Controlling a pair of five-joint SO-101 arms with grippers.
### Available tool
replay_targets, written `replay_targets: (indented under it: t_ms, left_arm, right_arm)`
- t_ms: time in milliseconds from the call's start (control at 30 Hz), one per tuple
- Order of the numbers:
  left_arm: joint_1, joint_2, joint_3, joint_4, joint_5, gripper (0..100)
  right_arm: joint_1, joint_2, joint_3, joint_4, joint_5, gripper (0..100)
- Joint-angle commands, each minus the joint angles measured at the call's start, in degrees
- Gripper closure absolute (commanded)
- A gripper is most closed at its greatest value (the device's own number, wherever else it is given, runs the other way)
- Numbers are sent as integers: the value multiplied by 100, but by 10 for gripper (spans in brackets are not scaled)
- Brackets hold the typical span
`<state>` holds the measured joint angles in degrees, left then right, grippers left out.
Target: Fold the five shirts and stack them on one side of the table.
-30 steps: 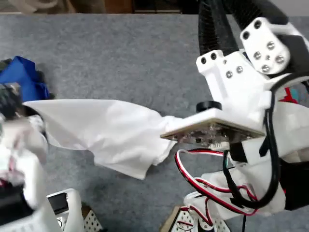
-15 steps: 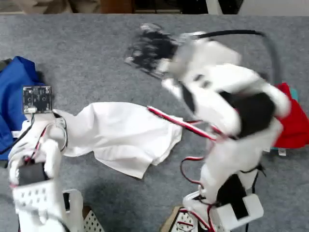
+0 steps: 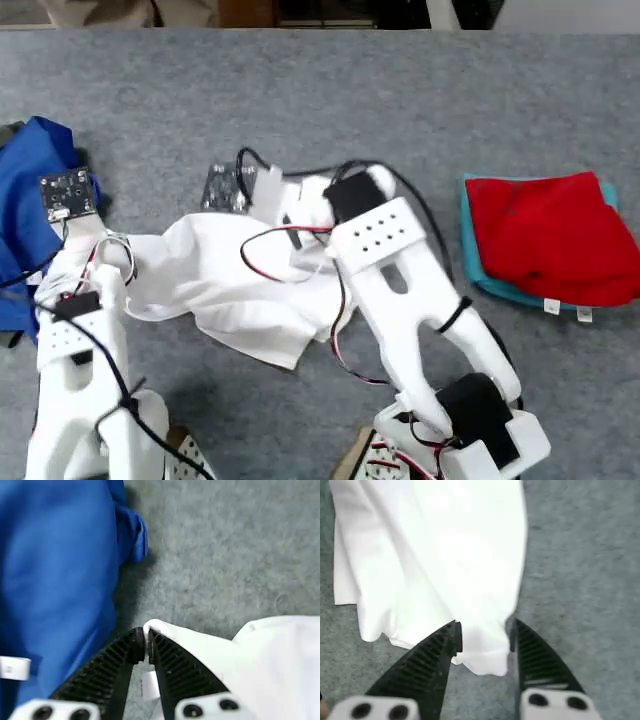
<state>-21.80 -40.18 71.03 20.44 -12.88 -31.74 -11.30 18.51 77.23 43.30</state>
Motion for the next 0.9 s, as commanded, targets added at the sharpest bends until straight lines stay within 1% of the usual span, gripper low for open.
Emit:
replay_targets:
  t_ms: [0, 133, 233, 300, 400, 467, 567, 667, 733, 867]
  left_arm:
    - [-62, 716, -431, -369, 44, 982]
    - [-62, 1455, -870, -237, 44, 982]
    - [-70, 1719, -1160, 18, 44, 982]
    - [-70, 1754, -1204, 62, 44, 982]
    - [-70, 1754, -1196, 70, 44, 982]
    - [-70, 1754, -1196, 70, 44, 982]
    - [-62, 1754, -1196, 79, 44, 982]
    - [-62, 1754, -1196, 79, 44, 982]
    - [-53, 1754, -1196, 79, 44, 982]
    - [-53, 1754, -1196, 79, 44, 982]
  right_arm:
    - [4, 321, 400, -475, -26, 800]
    - [4, 1147, 409, -923, -53, 800]
    - [66, 1824, 171, -1169, -53, 807]
    - [171, 2299, -136, -1204, -44, 862]
    - [523, 2993, -760, -1187, -44, 998]
    - [804, 3363, -1226, -1152, -62, 978]
    - [1007, 3688, -2062, -905, -26, 995]
    - [1033, 3943, -2932, -677, -9, 994]
    - [1015, 4154, -3495, -571, 158, 994]
    - [1007, 4760, -4620, -536, 290, 994]
